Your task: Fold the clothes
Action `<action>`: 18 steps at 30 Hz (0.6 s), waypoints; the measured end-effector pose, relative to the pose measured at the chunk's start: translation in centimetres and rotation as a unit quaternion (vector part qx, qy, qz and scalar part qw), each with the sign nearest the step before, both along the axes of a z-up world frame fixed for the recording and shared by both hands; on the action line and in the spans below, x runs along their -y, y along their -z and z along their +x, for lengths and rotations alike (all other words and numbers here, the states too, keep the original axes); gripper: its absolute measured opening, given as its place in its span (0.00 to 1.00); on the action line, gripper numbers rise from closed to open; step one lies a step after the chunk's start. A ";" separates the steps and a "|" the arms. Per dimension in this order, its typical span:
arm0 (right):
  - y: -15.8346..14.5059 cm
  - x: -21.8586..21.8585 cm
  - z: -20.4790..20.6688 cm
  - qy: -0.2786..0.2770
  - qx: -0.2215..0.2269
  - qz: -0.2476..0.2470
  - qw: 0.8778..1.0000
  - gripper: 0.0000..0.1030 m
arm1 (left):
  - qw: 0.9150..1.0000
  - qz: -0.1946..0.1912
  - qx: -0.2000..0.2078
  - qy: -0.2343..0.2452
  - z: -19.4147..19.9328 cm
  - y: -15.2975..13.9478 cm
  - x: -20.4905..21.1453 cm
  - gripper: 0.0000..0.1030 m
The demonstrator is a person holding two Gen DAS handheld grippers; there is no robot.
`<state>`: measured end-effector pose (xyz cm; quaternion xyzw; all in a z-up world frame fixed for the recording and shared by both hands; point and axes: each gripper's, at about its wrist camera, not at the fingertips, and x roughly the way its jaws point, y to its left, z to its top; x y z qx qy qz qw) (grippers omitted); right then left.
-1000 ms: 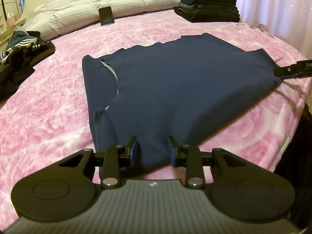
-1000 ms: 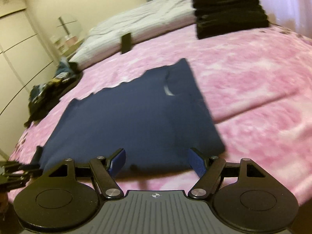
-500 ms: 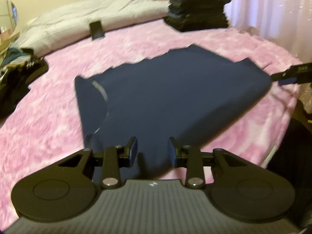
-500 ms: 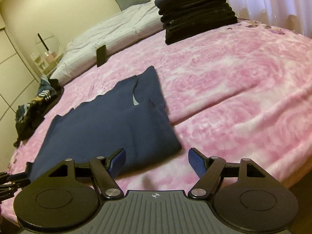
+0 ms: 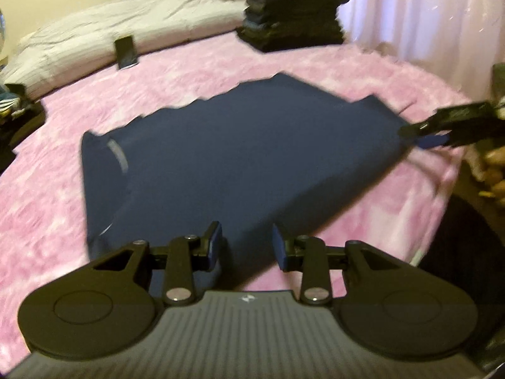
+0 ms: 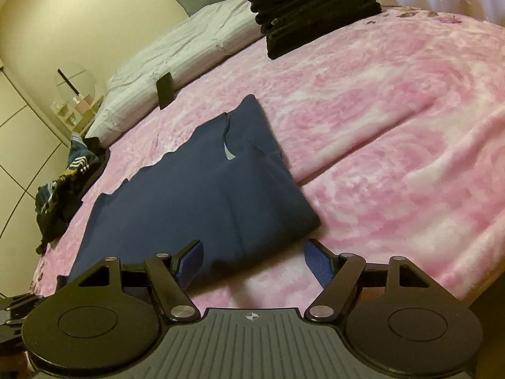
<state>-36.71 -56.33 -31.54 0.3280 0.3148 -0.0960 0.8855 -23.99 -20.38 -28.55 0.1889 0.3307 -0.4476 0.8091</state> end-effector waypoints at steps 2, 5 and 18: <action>0.1 0.0 0.3 0.011 0.007 0.006 1.000 0.72 | 1.000 -0.007 -0.008 0.019 -0.1 0.1 1.1 0.29; 0.7 0.5 0.3 0.047 0.031 0.036 0.998 0.71 | 0.999 0.014 -0.004 0.039 -0.3 1.2 3.2 0.29; 1.1 0.7 0.7 0.085 0.050 0.032 0.995 0.08 | 0.999 0.013 -0.009 0.036 0.2 2.8 4.1 0.32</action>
